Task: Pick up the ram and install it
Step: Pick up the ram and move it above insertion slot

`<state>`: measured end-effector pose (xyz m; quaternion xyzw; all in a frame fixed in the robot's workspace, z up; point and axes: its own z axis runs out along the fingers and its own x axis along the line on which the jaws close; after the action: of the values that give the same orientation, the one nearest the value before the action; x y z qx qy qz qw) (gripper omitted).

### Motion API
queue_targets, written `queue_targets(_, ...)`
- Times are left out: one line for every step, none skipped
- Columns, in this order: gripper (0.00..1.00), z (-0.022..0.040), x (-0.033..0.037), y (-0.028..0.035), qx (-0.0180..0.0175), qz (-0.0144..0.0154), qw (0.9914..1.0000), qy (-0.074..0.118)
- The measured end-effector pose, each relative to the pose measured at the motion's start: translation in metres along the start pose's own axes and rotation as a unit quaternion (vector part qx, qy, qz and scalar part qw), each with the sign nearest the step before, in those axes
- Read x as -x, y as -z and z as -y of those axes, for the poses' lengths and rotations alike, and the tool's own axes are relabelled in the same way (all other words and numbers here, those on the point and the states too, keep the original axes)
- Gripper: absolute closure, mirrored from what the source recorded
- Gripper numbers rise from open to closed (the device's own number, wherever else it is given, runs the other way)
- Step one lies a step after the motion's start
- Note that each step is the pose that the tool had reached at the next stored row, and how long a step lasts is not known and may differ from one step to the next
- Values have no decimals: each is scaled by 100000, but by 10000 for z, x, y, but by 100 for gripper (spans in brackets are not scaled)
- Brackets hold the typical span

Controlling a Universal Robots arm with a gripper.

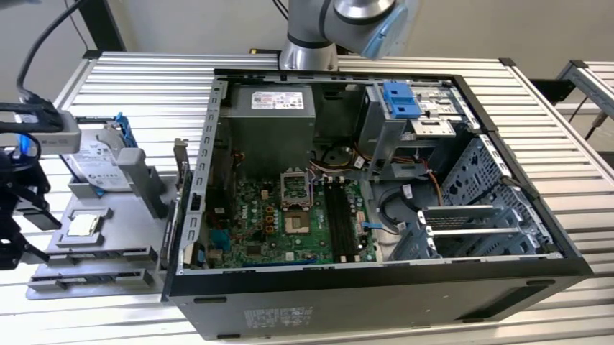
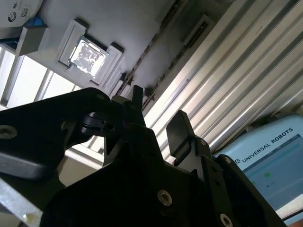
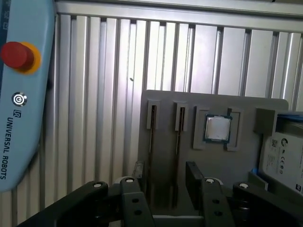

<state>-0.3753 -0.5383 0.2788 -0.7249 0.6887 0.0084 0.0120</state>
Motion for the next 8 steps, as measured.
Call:
queue_targets(0,0,-1,-17,-3,3,100000,3)
queue_targets(0,0,-1,-33,0,0,100000,2)
queue_targets(0,0,-1,-50,-3,2,100000,2)
queue_targets(0,0,-2,-66,-3,4,100000,1)
queue_targets(0,0,-3,-81,-2,2,100000,1)
queue_targets(0,-1,-3,-97,-2,1,100000,0)
queue_targets(0,-1,-4,-113,-5,3,100000,-2)
queue_targets(0,-1,-5,-129,-5,2,100000,-2)
